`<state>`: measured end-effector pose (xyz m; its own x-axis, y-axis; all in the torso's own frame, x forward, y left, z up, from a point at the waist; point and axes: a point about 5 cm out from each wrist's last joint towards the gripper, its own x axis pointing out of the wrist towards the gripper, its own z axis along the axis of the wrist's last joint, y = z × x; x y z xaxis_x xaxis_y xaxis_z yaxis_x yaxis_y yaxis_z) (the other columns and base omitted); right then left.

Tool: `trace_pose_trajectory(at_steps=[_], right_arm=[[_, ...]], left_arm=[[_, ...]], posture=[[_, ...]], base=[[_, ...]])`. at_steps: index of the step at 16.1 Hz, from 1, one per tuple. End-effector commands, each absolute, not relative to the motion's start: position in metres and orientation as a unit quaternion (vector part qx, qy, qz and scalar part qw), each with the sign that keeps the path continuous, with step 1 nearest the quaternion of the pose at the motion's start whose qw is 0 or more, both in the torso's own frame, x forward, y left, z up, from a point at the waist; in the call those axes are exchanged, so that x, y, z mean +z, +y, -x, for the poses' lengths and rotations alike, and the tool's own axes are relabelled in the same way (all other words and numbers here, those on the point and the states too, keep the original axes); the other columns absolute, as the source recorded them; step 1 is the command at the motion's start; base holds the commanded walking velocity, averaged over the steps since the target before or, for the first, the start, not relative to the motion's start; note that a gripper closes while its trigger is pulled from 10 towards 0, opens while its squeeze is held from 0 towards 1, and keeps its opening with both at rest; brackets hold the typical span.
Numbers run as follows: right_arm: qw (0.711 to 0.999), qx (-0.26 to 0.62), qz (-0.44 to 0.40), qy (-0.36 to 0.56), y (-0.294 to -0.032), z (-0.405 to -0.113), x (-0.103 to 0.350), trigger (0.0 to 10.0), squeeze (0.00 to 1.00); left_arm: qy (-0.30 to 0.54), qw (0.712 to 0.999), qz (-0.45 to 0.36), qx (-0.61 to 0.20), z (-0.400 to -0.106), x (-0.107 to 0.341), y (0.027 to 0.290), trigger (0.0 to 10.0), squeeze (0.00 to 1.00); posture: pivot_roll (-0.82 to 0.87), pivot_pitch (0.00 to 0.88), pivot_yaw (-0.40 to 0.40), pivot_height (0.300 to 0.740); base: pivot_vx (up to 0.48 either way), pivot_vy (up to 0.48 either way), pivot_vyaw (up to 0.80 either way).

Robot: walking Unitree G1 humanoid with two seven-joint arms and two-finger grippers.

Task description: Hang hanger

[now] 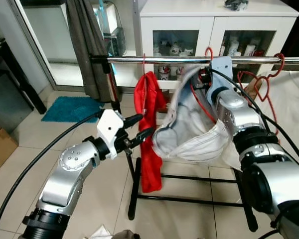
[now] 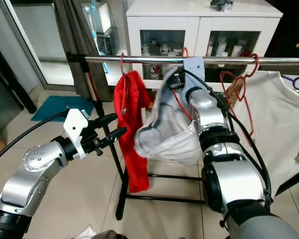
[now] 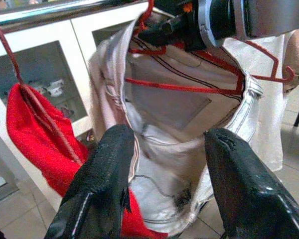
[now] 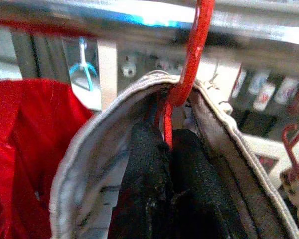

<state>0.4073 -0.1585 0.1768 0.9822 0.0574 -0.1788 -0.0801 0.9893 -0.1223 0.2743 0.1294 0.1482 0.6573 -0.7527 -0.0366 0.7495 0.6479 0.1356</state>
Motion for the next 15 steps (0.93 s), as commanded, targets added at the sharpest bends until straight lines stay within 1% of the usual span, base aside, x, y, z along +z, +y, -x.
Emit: trace_pose_trajectory(at_steps=[1, 2, 5, 6, 7, 8, 9, 10, 12, 15], right_arm=[[0.997, 0.034, 0.051, 0.04, -0.156, -0.414, 0.203, 10.0, 0.0], [0.997, 0.033, 0.053, 0.046, -0.156, -0.415, 0.203, 10.0, 0.0], [0.984, 0.058, 0.091, 0.142, -0.151, -0.411, 0.173, 10.0, 0.0], [0.983, 0.06, 0.091, 0.149, -0.15, -0.409, 0.169, 10.0, 0.0], [0.985, 0.06, 0.068, 0.147, -0.151, -0.408, 0.167, 10.0, 0.0], [0.987, 0.059, 0.058, 0.139, -0.151, -0.409, 0.168, 10.0, 0.69], [0.99, 0.067, 0.077, 0.094, -0.154, -0.41, 0.177, 10.0, 1.0], [0.989, 0.073, 0.099, 0.085, -0.155, -0.41, 0.18, 10.0, 1.0], [0.986, 0.102, 0.105, 0.078, -0.152, -0.409, 0.183, 10.0, 1.0], [0.976, 0.169, 0.113, 0.078, -0.145, -0.396, 0.19, 10.0, 1.0]], left_arm=[[-0.012, 0.905, -0.078, -0.418, -0.275, 0.152, 0.131, 10.0, 0.0], [-0.011, 0.905, -0.078, -0.418, -0.275, 0.152, 0.131, 10.0, 0.0], [-0.007, 0.904, -0.079, -0.421, -0.273, 0.151, 0.132, 10.0, 0.0], [-0.007, 0.904, -0.079, -0.421, -0.273, 0.151, 0.132, 10.0, 0.0], [-0.008, 0.904, -0.078, -0.421, -0.273, 0.151, 0.131, 10.0, 0.0], [-0.008, 0.904, -0.077, -0.421, -0.273, 0.151, 0.131, 10.0, 0.0], [-0.009, 0.904, -0.075, -0.422, -0.273, 0.151, 0.131, 10.0, 0.0], [-0.009, 0.903, -0.074, -0.422, -0.274, 0.151, 0.13, 10.0, 0.0], [-0.008, 0.903, -0.075, -0.423, -0.275, 0.151, 0.13, 10.0, 0.0], [-0.007, 0.901, -0.076, -0.427, -0.276, 0.15, 0.126, 10.0, 0.0]], posture=[[-0.03, 0.0, 0.082, 0.74], [-0.03, 0.0, 0.082, 0.74], [-0.03, 0.0, 0.081, 0.74], [-0.03, 0.0, 0.081, 0.74], [-0.03, 0.0, 0.076, 0.74], [-0.03, 0.0, 0.076, 0.74], [-0.03, 0.0, 0.085, 0.74], [-0.03, 0.0, 0.085, 0.74], [-0.04, 0.0, 0.094, 0.74], [-0.05, 0.0, 0.104, 0.74]], base=[[0.0, 0.0, 0.0], [0.0, 0.0, 0.0], [0.0, 0.0, 0.0], [0.0, 0.0, 0.0], [0.0, 0.0, 0.0], [0.0, 0.0, 0.0], [0.0, 0.0, 0.0], [0.0, 0.0, 0.0], [0.0, 0.0, 0.0], [0.0, 0.0, 0.0]])
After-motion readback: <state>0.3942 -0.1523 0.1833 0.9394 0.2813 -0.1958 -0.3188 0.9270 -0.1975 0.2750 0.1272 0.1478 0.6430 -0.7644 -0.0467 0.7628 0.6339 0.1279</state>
